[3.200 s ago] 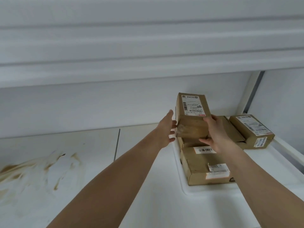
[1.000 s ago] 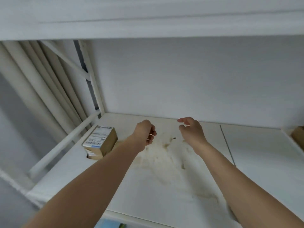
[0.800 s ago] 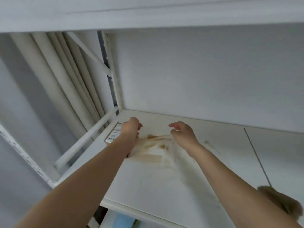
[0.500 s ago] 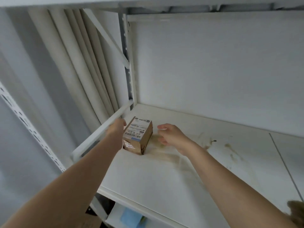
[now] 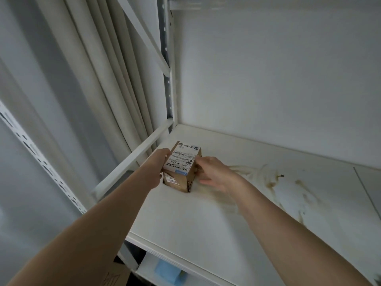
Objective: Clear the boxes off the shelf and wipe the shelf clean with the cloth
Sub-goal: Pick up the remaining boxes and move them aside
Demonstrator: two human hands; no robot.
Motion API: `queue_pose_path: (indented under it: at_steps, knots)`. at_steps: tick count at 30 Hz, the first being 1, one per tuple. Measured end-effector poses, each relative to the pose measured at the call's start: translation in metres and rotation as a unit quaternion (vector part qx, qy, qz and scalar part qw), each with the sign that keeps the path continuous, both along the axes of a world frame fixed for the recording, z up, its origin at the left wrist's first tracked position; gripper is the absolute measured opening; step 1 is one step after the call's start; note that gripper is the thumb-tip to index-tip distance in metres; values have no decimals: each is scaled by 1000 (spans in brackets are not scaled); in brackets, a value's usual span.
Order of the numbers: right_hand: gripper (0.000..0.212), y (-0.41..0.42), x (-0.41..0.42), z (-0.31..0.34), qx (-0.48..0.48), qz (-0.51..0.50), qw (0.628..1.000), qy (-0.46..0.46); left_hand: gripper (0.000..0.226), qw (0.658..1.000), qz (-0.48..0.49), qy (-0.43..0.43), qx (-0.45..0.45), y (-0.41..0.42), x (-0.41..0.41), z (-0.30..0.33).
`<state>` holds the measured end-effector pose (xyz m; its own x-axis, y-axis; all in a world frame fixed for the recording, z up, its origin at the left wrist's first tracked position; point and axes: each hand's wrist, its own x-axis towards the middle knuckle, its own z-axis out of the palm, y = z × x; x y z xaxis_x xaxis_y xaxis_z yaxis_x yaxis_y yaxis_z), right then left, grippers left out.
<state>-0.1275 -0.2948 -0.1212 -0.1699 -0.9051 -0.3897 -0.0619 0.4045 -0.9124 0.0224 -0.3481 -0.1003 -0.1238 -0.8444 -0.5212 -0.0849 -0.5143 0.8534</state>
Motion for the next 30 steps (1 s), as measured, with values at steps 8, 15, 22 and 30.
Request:
queue_pose_path:
  at_steps: [8, 15, 22, 30]
  knots:
    - [32, -1, -14, 19, -21, -15, 999, 36, 21, 999, -8, 29, -24, -6, -4, 13]
    - [36, 17, -43, 44, -52, -43, 991, 115, 27, 991, -116, 61, -2, 5, -25, 33]
    - [93, 56, -70, 50, -74, -95, 992, 48, 38, 985, -144, 90, -37, 26, -60, 36]
    - [109, 103, -114, 42, -60, -155, 985, 48, 24, 971, -212, 104, -40, 64, -99, 49]
